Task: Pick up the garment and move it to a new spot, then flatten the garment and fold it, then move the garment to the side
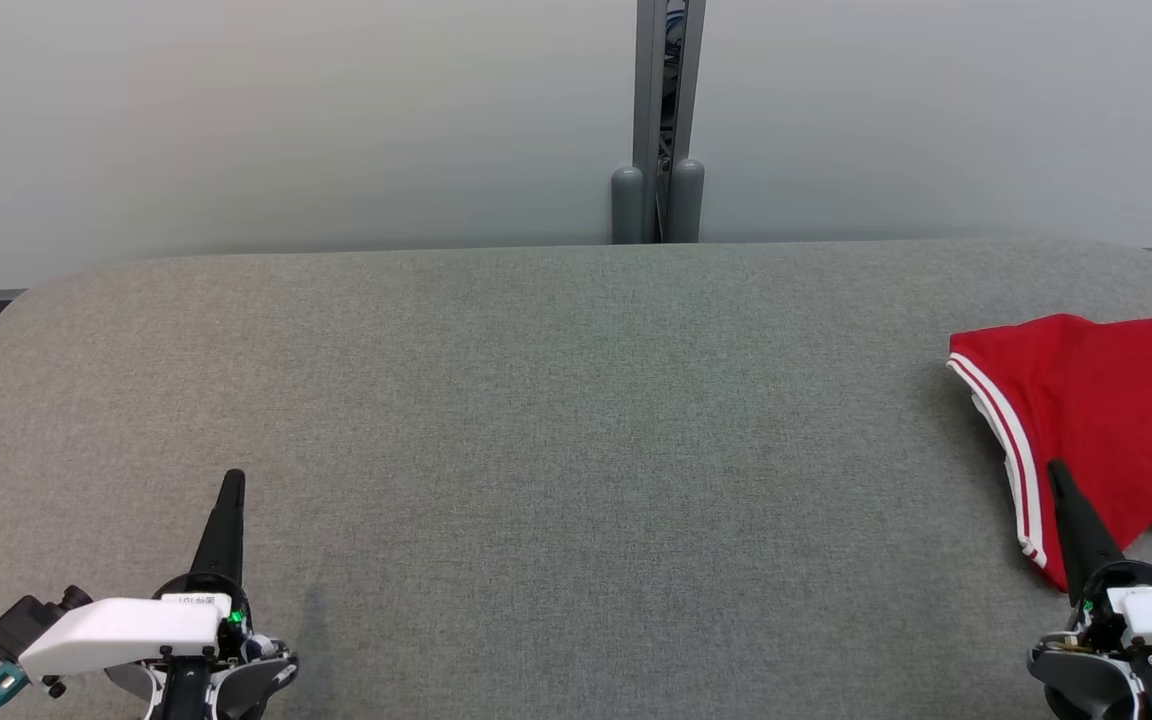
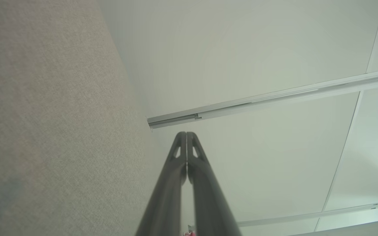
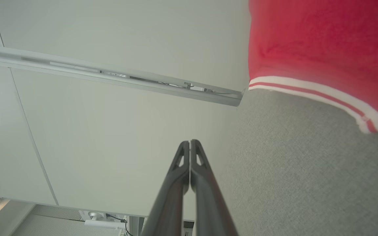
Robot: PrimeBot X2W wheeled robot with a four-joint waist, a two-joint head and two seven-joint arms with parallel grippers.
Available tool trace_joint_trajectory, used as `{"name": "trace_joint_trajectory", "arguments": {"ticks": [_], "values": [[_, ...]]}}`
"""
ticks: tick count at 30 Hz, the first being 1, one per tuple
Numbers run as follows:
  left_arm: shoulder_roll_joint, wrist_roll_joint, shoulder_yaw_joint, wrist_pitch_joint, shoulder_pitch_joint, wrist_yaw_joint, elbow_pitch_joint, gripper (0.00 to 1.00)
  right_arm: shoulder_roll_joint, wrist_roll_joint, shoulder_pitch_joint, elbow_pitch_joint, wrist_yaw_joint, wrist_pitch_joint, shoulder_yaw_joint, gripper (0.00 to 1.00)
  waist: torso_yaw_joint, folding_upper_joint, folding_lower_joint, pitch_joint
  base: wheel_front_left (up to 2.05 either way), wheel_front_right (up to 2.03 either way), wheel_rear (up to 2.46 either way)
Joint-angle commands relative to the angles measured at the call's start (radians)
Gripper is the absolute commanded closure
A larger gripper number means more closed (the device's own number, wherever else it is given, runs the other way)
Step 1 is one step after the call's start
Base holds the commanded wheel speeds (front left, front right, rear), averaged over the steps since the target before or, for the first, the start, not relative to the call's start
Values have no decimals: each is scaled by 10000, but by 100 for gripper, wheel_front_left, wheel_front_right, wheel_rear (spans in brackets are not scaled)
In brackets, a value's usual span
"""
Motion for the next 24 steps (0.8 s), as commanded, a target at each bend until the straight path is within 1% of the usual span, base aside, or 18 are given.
{"name": "trace_joint_trajectory", "arguments": {"ticks": [1,24], "values": [[-4,-173,103,68,-236,-89,-24,100,-98,219,-172,14,4,57,-44,100,2,0,0,1,0,0,0],[-239,-1277,555,434,-439,-486,19,100,-125,1637,-401,250,4,317,-139,100,22,0,0,14,0,0,0]]}}
